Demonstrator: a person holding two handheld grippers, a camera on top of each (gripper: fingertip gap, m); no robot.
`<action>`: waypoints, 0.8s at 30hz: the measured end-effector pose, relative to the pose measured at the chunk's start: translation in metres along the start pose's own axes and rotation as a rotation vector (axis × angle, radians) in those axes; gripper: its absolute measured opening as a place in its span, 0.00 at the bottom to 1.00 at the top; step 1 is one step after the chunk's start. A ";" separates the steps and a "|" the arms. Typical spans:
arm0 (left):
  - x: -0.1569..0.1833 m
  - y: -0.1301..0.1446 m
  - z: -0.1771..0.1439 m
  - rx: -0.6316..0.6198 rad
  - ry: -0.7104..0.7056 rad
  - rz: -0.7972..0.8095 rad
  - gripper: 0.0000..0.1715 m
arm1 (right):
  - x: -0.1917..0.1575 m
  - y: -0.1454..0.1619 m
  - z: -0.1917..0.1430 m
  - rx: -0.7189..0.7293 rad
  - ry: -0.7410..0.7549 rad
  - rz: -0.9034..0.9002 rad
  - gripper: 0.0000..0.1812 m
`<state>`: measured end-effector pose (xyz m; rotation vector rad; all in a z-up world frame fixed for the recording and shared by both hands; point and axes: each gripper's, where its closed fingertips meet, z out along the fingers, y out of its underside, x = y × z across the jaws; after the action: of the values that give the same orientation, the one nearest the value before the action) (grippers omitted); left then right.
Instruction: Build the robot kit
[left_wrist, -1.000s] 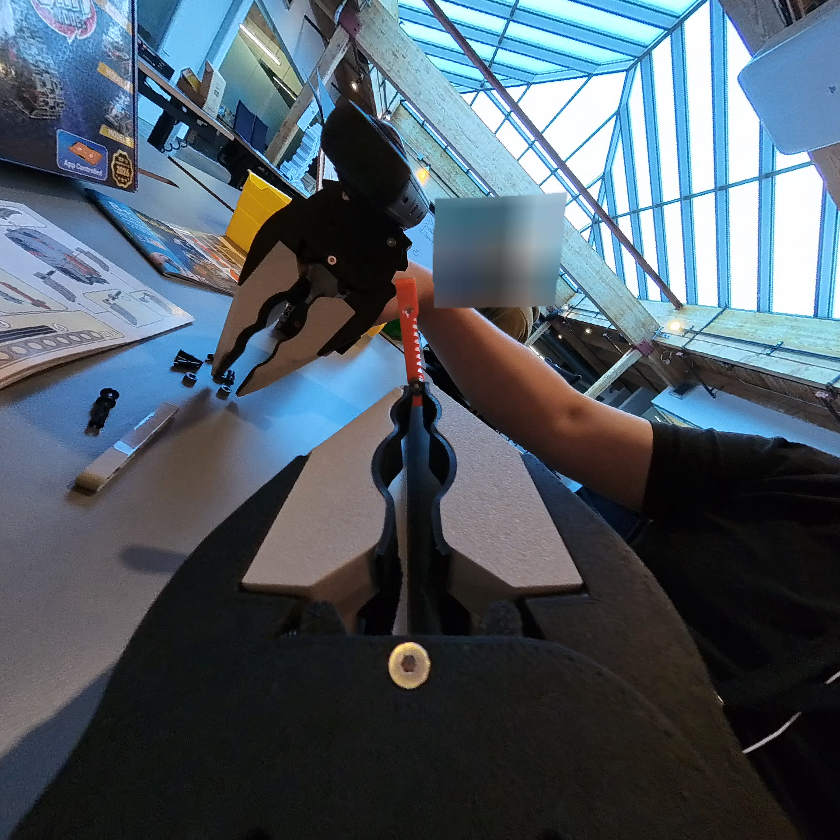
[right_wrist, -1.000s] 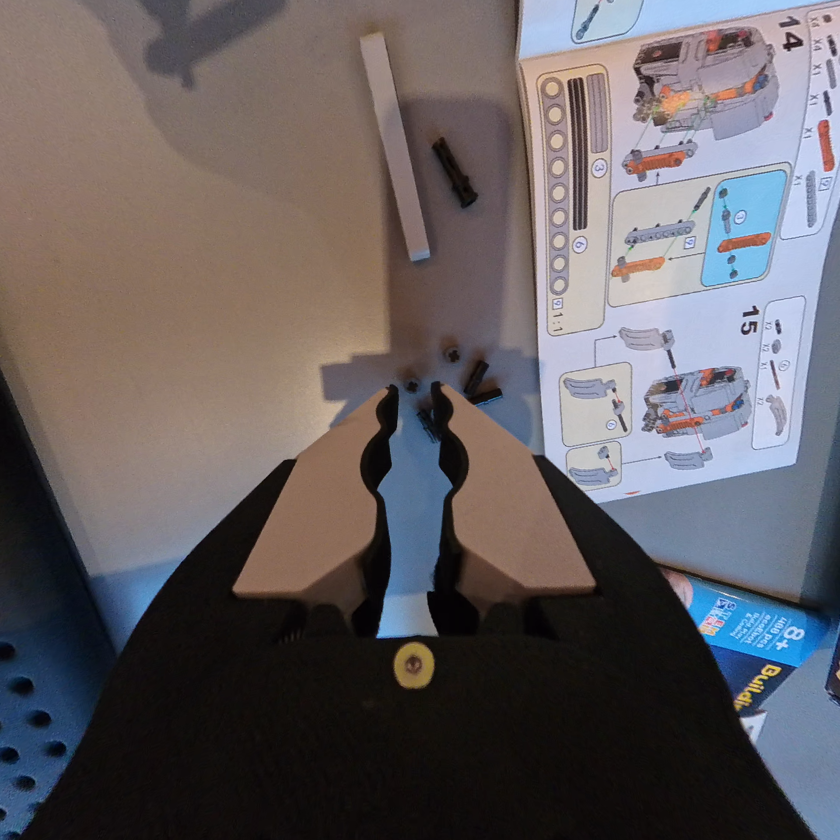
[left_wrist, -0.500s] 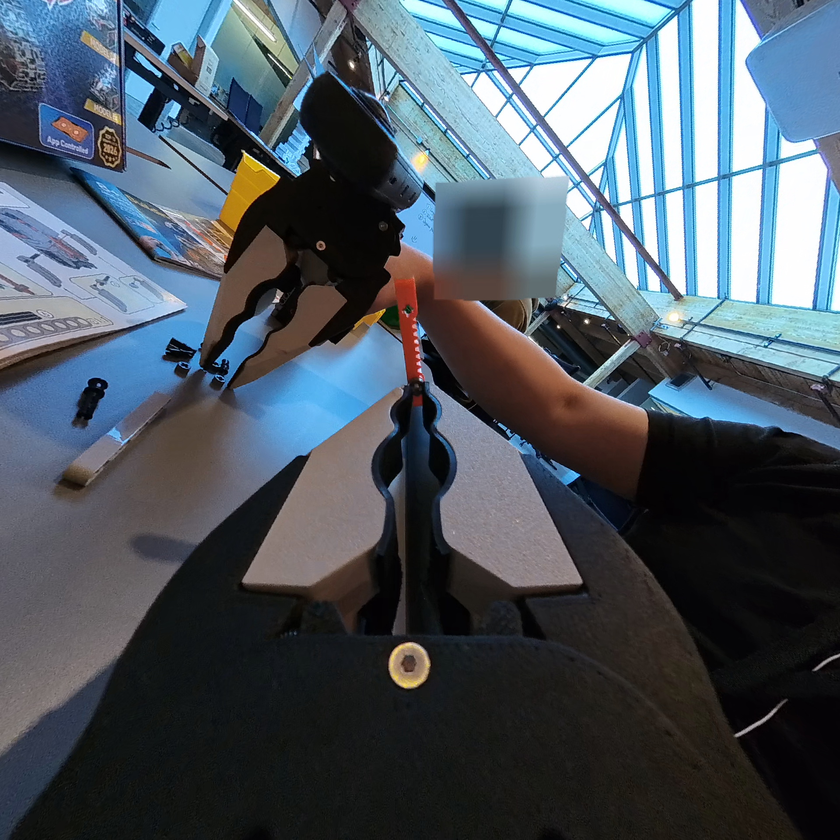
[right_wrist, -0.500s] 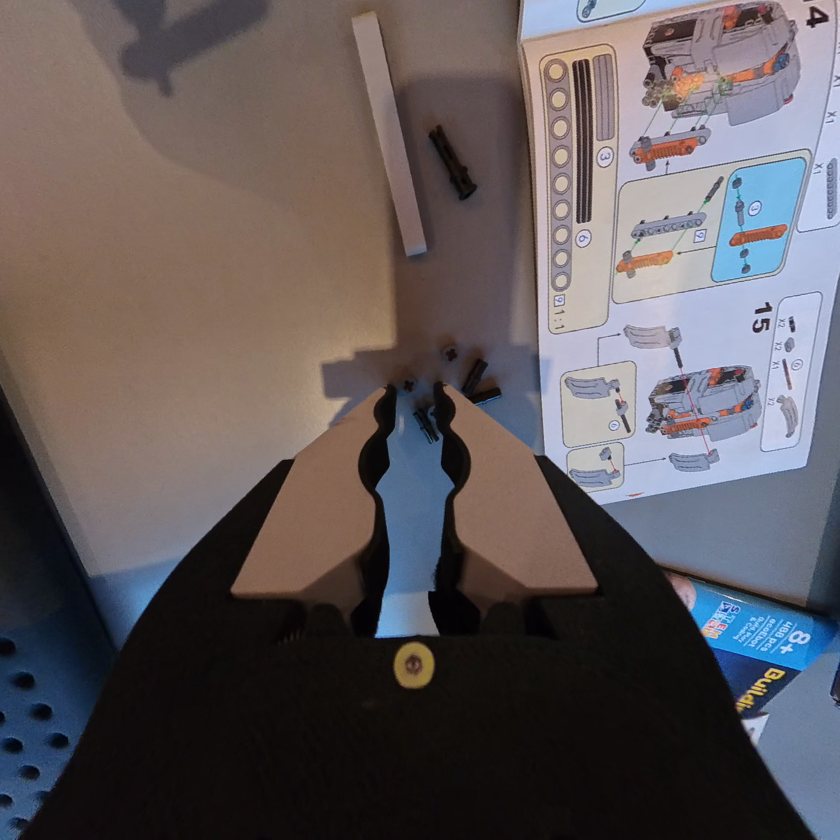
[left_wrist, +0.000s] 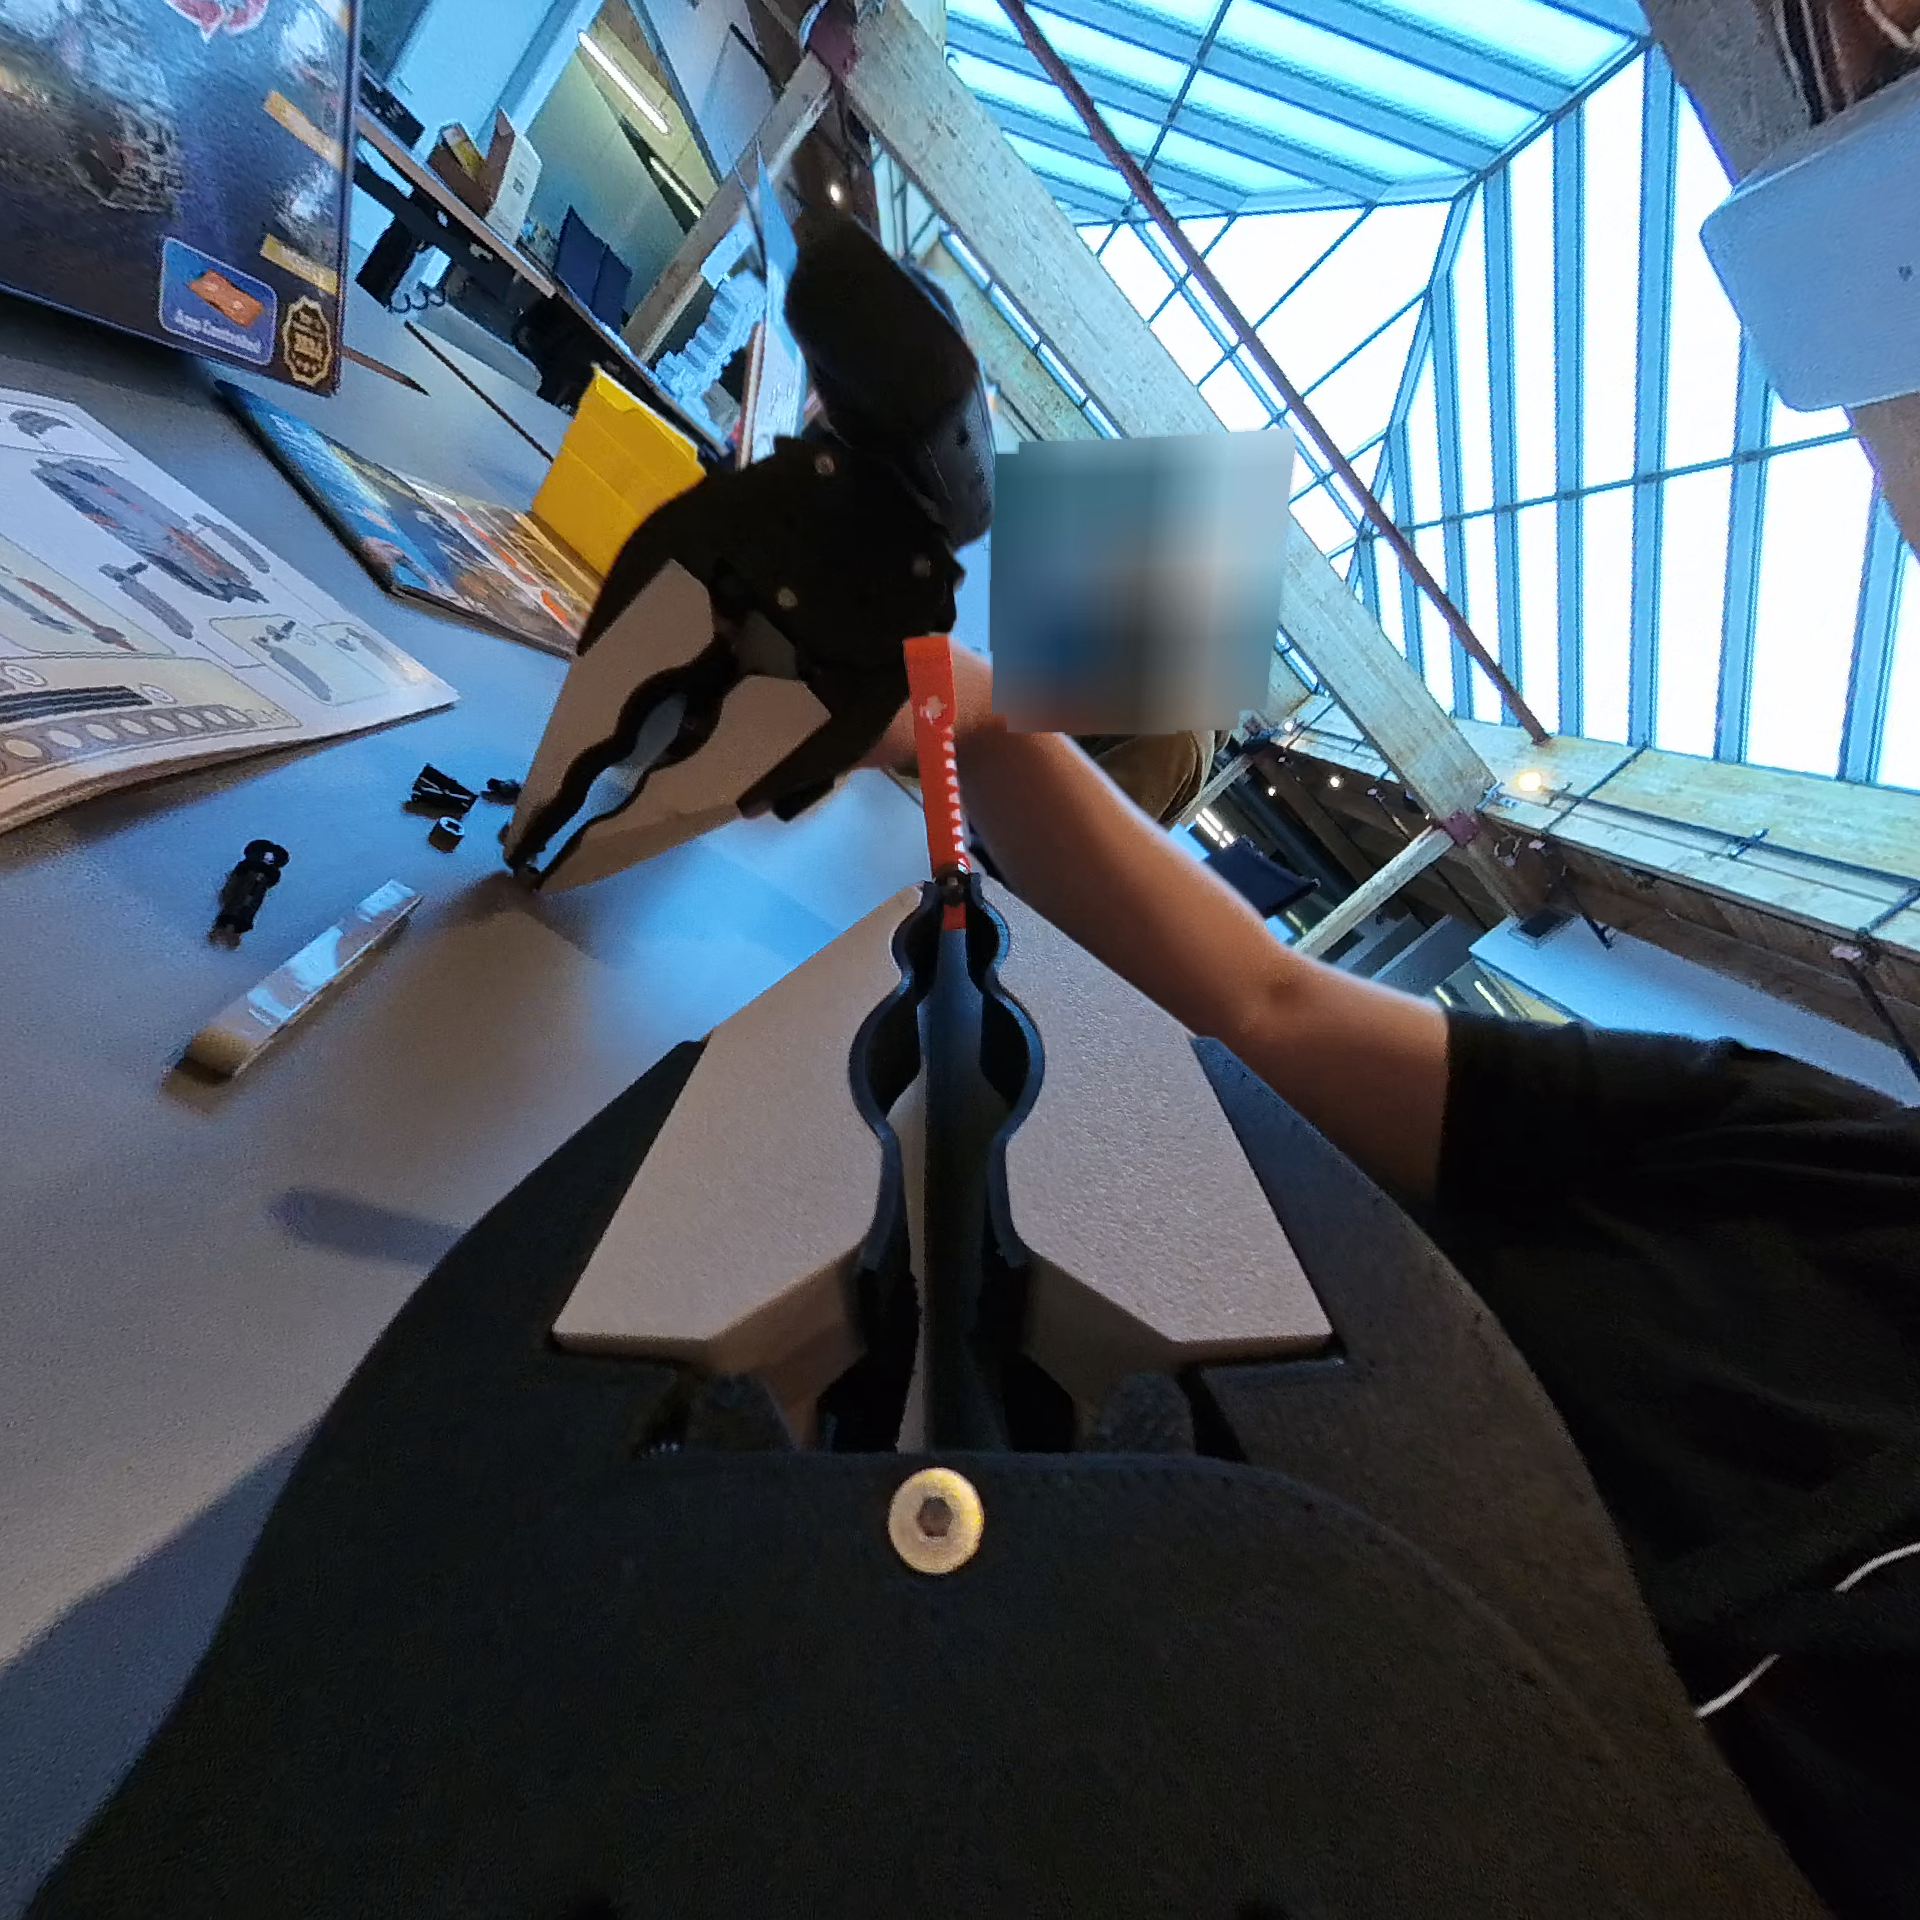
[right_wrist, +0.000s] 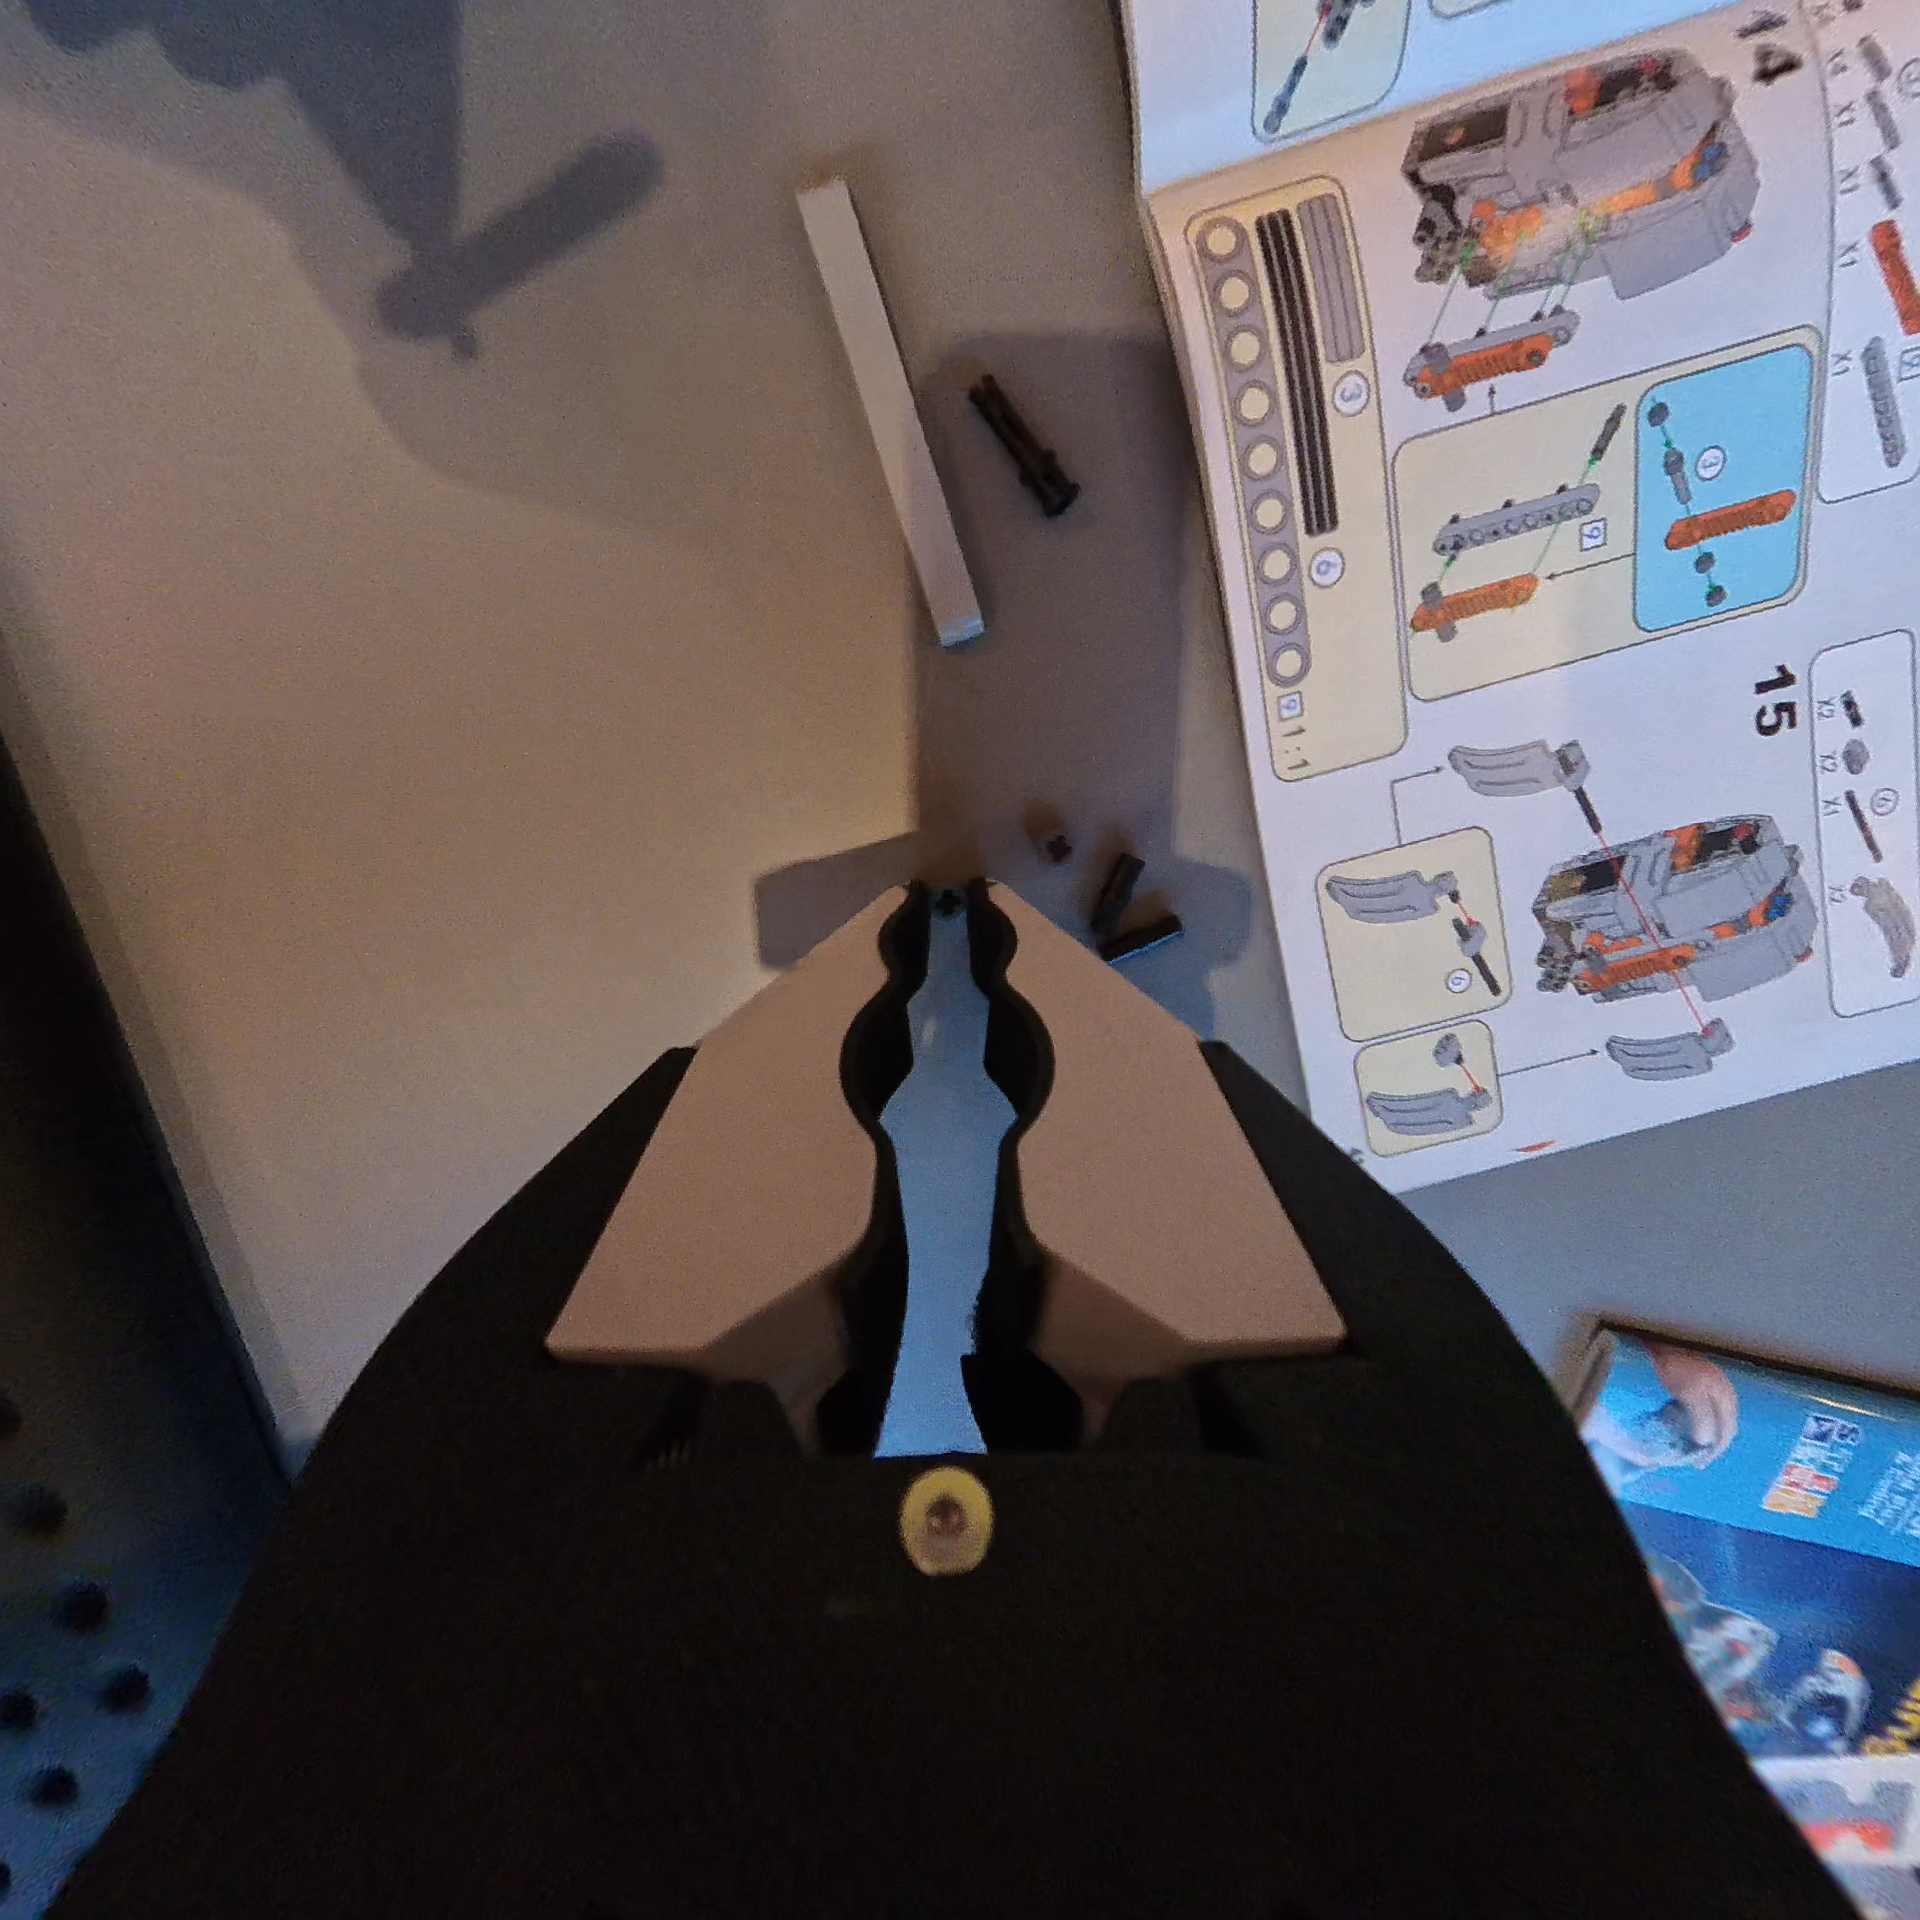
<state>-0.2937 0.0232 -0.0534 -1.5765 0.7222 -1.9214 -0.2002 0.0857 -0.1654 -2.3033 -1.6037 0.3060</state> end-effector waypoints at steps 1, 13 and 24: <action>0.001 -0.002 -0.001 0.012 0.006 -0.004 0.00 | -0.002 -0.002 -0.001 0.035 0.010 0.002 0.03; 0.000 -0.010 -0.007 0.073 0.021 -0.042 0.00 | -0.040 -0.070 -0.070 0.813 0.145 -0.037 0.02; 0.006 -0.017 -0.011 0.117 0.075 -0.076 0.00 | -0.070 -0.094 -0.106 1.136 0.041 -0.074 0.03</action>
<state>-0.3066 0.0318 -0.0386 -1.4876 0.5762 -2.0485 -0.2694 0.0354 -0.0323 -1.3446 -1.0277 0.8652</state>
